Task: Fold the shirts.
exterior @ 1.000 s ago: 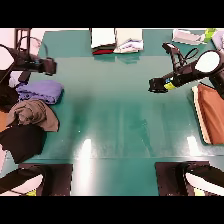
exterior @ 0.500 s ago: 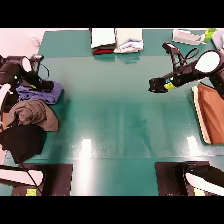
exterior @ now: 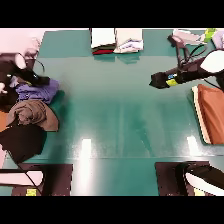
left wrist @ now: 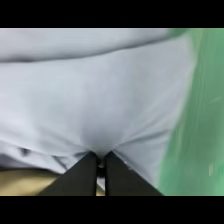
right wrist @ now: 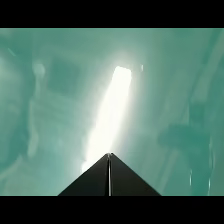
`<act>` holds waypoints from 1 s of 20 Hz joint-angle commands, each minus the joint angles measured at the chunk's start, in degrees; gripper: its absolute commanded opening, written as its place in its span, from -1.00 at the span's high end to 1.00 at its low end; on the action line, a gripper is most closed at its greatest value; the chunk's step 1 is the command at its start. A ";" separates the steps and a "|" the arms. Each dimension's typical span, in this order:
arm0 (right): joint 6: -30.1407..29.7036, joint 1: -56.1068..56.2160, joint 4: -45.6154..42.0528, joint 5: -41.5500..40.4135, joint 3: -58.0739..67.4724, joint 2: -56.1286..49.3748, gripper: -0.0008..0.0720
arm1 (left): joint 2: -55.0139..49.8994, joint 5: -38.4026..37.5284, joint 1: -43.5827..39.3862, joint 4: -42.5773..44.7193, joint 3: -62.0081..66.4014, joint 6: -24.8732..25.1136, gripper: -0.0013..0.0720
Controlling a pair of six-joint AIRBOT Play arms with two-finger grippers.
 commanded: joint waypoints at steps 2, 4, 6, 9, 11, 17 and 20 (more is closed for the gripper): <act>0.00 0.02 -0.39 -2.16 6.25 5.16 0.93 | 15.50 0.00 -2.10 -0.22 8.02 1.55 0.90; 0.00 0.00 -0.52 -2.89 11.76 6.27 0.93 | 22.56 -0.59 -6.69 -0.20 12.50 2.27 0.90; 0.00 0.00 -0.52 -3.04 16.46 6.38 0.93 | 27.21 -0.98 -13.05 -0.20 16.76 3.17 0.90; 0.00 0.00 -0.55 -3.10 22.14 6.34 0.93 | 28.72 -3.72 -24.09 -0.07 21.16 4.61 0.90; 0.00 0.00 -1.14 -3.02 24.46 6.34 0.93 | 27.54 -5.09 -30.80 -0.17 20.61 4.61 0.90; 0.24 0.00 -5.11 -2.75 27.15 6.34 0.93 | 11.78 -9.90 -47.71 -6.97 20.61 4.94 0.89; 0.22 0.00 -5.11 -2.54 27.12 6.34 0.93 | 2.19 -7.76 -52.92 -14.99 20.61 8.35 0.76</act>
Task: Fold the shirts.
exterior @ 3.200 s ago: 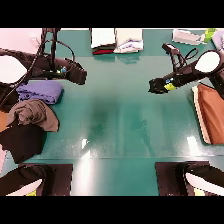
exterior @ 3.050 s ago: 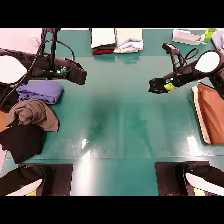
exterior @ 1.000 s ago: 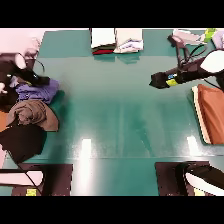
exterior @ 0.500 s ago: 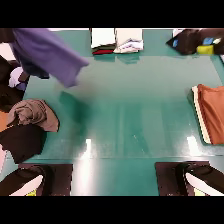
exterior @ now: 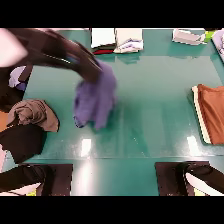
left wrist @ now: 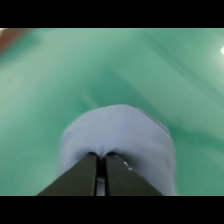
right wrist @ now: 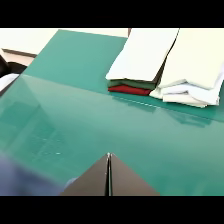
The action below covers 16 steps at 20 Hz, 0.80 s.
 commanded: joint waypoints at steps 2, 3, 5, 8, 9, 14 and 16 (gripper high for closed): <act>0.11 0.00 -0.68 0.15 0.50 0.02 0.93 | -12.52 1.66 -6.93 -8.37 0.17 2.38 -0.59; 0.11 0.00 -0.68 0.35 0.50 0.04 0.93 | -13.25 1.33 -6.67 -6.54 0.17 2.32 -0.58; 0.11 0.00 -0.68 0.79 0.50 0.02 0.93 | -12.13 -0.90 -3.72 0.13 0.22 0.07 -0.58; 0.11 0.00 -0.68 0.92 0.50 0.02 0.93 | -7.85 -6.16 7.72 4.46 -1.18 -3.91 -0.59; 0.11 0.00 -0.68 0.94 0.50 0.02 0.93 | -6.05 -6.36 11.82 3.82 -3.61 -4.72 -0.59; 0.11 0.02 -0.44 1.07 0.50 -1.60 0.93 | -1.95 -3.41 25.33 -1.81 -25.77 -4.48 -0.59; 0.13 0.02 -0.35 2.56 0.50 -2.95 0.93 | -1.97 5.16 26.99 -2.47 -34.29 -4.57 -0.59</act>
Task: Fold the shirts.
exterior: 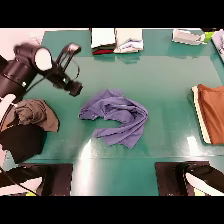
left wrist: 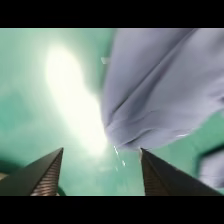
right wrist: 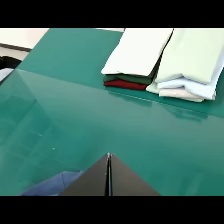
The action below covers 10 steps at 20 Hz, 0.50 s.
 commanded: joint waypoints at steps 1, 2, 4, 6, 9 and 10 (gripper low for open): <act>0.00 0.02 0.24 2.38 0.04 -2.14 0.93 | 0.74 11.56 5.40 -3.48 -14.21 -0.48 -0.59; 0.00 0.02 0.42 3.56 0.04 -3.06 0.93 | -0.02 14.14 5.46 -5.11 -16.06 -0.52 -0.59; 0.00 0.02 0.59 5.57 0.02 -4.61 0.93 | -2.99 15.21 5.35 -8.11 -16.72 -0.50 -0.59; 0.00 0.02 0.57 6.97 0.02 -5.90 0.93 | -6.12 16.41 5.29 -11.06 -16.68 -0.46 -0.59; 0.00 0.02 0.55 7.10 0.02 -7.39 0.93 | -9.81 17.11 5.29 -13.60 -16.68 -0.46 -0.59; 0.02 0.02 0.55 7.08 0.00 -7.58 0.93 | -10.56 17.03 5.29 -14.19 -16.68 -0.39 -0.59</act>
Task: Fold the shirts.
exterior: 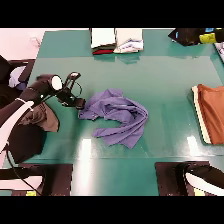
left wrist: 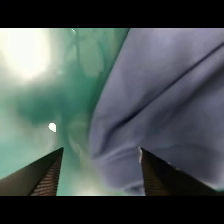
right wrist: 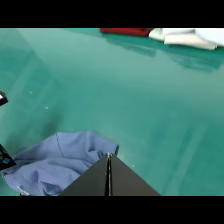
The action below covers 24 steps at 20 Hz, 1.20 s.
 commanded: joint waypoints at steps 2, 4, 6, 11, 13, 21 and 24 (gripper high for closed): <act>0.02 0.02 0.04 0.63 -0.35 -1.38 0.93 | -3.41 1.84 0.24 -4.13 -0.70 0.07 -0.58; 0.02 0.02 0.02 0.42 -1.66 -1.36 0.93 | -3.41 1.84 0.24 -4.63 -0.70 0.13 -0.14; 0.04 0.02 0.04 0.44 -3.76 -1.16 0.93 | -3.41 1.44 0.24 -4.61 -0.59 0.59 0.50; 2.69 0.02 -0.61 1.62 -20.15 4.00 0.93 | -3.28 -4.83 0.31 0.57 8.50 3.13 0.89; 6.05 0.02 -0.59 2.56 -30.25 6.71 0.93 | -3.21 -5.68 0.31 1.18 12.20 3.15 0.89; 13.44 0.87 6.14 -3.19 -60.15 9.16 -0.40 | -3.15 -5.05 0.31 1.05 14.60 3.10 0.89; 15.54 4.33 6.34 -10.78 -65.29 9.16 -0.39 | -3.15 -5.27 0.31 1.03 14.60 3.08 0.89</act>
